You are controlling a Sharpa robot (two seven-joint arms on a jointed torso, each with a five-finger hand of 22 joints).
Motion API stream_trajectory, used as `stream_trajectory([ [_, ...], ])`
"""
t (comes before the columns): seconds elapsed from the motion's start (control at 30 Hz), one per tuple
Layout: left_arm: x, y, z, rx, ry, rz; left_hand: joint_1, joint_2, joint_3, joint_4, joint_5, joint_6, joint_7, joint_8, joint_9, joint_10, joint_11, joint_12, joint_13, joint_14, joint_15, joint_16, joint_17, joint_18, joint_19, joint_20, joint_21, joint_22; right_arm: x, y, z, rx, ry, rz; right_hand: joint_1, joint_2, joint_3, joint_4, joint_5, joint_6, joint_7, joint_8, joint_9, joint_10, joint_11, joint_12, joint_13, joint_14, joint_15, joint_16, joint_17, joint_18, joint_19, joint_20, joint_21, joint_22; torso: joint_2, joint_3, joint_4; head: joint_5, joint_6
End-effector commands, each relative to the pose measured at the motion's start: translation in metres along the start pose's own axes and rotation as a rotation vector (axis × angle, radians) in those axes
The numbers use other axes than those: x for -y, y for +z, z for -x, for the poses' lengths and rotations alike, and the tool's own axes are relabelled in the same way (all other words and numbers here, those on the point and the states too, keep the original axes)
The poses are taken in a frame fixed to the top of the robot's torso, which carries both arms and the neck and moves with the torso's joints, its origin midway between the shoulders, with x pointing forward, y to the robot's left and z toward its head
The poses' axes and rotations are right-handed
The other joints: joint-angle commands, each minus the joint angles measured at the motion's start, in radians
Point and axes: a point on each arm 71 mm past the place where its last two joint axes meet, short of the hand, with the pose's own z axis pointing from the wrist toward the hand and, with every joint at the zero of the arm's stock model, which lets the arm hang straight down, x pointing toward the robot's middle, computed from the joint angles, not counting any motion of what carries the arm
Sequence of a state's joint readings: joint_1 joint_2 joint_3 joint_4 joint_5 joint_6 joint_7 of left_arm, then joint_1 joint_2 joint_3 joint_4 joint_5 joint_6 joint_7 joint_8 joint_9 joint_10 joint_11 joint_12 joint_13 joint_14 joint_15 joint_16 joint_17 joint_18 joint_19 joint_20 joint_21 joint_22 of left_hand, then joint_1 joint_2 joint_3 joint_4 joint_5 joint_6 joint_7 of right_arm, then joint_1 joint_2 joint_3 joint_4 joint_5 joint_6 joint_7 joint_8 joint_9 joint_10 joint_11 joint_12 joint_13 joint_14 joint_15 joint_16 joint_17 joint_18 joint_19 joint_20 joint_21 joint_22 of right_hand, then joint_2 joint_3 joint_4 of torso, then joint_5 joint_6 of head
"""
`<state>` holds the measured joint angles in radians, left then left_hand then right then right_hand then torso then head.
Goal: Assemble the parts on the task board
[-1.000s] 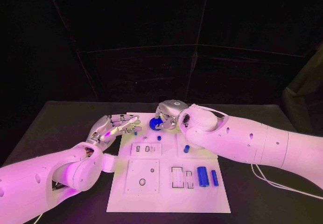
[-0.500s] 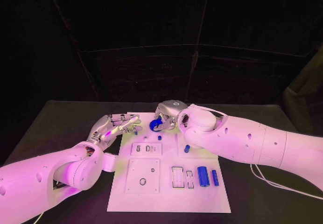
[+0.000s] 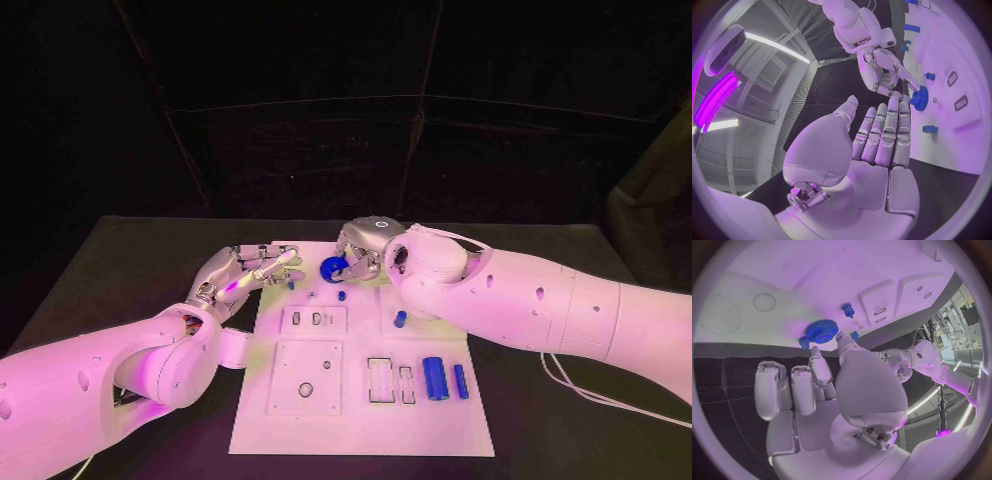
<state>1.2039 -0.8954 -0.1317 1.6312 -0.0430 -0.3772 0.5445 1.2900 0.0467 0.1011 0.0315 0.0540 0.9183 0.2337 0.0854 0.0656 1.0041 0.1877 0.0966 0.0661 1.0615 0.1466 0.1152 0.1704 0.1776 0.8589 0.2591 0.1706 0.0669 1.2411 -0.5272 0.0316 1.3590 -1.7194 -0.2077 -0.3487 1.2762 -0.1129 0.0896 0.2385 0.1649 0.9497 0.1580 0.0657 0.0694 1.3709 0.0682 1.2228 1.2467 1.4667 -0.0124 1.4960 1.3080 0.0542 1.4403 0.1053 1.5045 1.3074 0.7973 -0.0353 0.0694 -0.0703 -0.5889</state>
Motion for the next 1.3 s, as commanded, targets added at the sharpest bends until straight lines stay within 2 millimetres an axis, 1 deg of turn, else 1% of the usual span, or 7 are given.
stream_trajectory([
  [0.03,0.001,0.0,-0.001,-0.015,-0.003,-0.004,-0.001,0.008,-0.001,-0.005,-0.002,-0.007,0.008,-0.005,0.0,-0.007,0.003,-0.005,-0.001,-0.007,0.003,-0.005,0.001,0.007,-0.001,0.006,-0.004,0.0,0.004,-0.007,0.01,0.118,0.065,0.027,-0.004,0.002,-0.003,0.005,0.003,0.002,-0.004,0.005,0.001,0.015,0.0,0.011,0.01,0.071,0.009,0.0,0.111,-0.015,0.005,0.004,-0.001,0.092,-0.001,0.0013,-0.0015,0.002,0.002],
  [0.2,0.002,-0.001,0.0,-0.013,-0.003,-0.004,-0.001,0.008,0.0,-0.006,-0.002,-0.007,0.008,-0.006,0.0,-0.007,0.003,-0.005,-0.001,-0.007,0.003,-0.005,0.001,0.007,-0.001,0.006,-0.004,0.0,0.037,-0.035,0.017,0.126,0.21,0.079,0.025,-0.005,-0.008,-0.007,0.006,-0.002,-0.003,0.002,0.001,0.007,0.0,0.001,0.001,0.068,0.009,-0.008,0.098,-0.01,-0.009,0.003,-0.009,0.072,-0.002,0.0012,-0.0066,-0.001,0.006],
  [0.3,0.002,-0.001,0.0,-0.011,-0.002,-0.004,-0.001,0.008,0.0,-0.006,-0.002,-0.007,0.008,-0.006,-0.001,-0.007,0.003,-0.005,-0.001,-0.007,0.003,-0.005,0.001,0.007,-0.001,0.006,-0.005,0.0,0.063,-0.051,0.017,0.074,0.308,0.075,0.064,-0.017,-0.032,-0.028,0.108,0.001,-0.004,0.007,0.003,-0.041,-0.001,-0.063,-0.055,0.058,0.008,-0.029,0.064,0.004,-0.057,0.003,-0.037,0.009,-0.003,0.0044,-0.0131,0.004,0.013],
  [0.4,0.002,-0.002,0.001,-0.009,-0.002,-0.003,-0.001,0.008,0.0,-0.006,-0.002,-0.007,0.008,-0.006,-0.001,-0.007,0.003,-0.005,-0.001,-0.007,0.003,-0.005,0.001,0.007,-0.001,0.006,-0.005,0.0,0.088,-0.067,0.019,0.069,0.367,0.055,0.092,-0.011,-0.039,-0.044,0.131,0.009,-0.007,0.012,0.004,-0.088,-0.005,-0.141,-0.127,0.047,0.005,-0.054,0.024,0.013,-0.086,0.001,-0.056,-0.031,-0.003,0.0088,-0.0209,0.004,0.019],
  [0.6,0.001,-0.001,0.001,-0.009,-0.001,-0.002,-0.001,0.008,0.0,-0.006,-0.002,-0.007,0.008,-0.006,0.0,-0.007,0.003,-0.005,-0.001,-0.007,0.003,-0.005,0.001,0.007,-0.001,0.006,-0.005,0.0,0.125,-0.089,0.024,0.094,0.399,-0.006,0.099,-0.008,-0.063,-0.049,0.139,0.01,-0.011,0.013,0.004,-0.043,-0.009,-0.104,-0.1,0.051,0.0,-0.053,0.029,0.01,-0.077,-0.004,-0.055,-0.022,-0.003,0.0145,-0.0287,-0.012,0.026],
  [0.73,0.001,0.0,0.0,-0.011,-0.002,-0.001,-0.001,0.009,0.001,-0.007,-0.002,-0.007,0.008,-0.006,0.0,-0.007,0.003,-0.005,-0.001,-0.006,0.002,-0.005,0.001,0.008,-0.001,0.006,-0.005,0.0,0.141,-0.097,0.026,0.109,0.392,-0.038,0.092,-0.012,-0.082,-0.046,0.137,0.01,-0.012,0.014,0.004,-0.027,-0.01,-0.082,-0.081,0.053,-0.001,-0.051,0.034,0.01,-0.075,-0.005,-0.055,-0.021,-0.002,0.0144,-0.024,-0.026,0.024],
  [1.3,-0.001,0.002,0.0,-0.017,-0.005,-0.001,-0.001,0.009,0.001,-0.007,-0.002,-0.007,0.008,-0.006,0.0,-0.007,0.003,-0.005,-0.001,-0.006,0.002,-0.005,0.001,0.008,0.0,0.006,-0.005,0.0,0.171,-0.104,0.008,0.068,0.318,-0.091,0.114,-0.006,-0.101,-0.058,0.145,0.004,-0.011,0.013,0.003,-0.018,-0.009,-0.065,-0.068,0.058,0.0,-0.042,0.051,0.008,-0.067,-0.006,-0.052,-0.012,-0.002,0.0106,-0.0229,-0.035,0.001],
])
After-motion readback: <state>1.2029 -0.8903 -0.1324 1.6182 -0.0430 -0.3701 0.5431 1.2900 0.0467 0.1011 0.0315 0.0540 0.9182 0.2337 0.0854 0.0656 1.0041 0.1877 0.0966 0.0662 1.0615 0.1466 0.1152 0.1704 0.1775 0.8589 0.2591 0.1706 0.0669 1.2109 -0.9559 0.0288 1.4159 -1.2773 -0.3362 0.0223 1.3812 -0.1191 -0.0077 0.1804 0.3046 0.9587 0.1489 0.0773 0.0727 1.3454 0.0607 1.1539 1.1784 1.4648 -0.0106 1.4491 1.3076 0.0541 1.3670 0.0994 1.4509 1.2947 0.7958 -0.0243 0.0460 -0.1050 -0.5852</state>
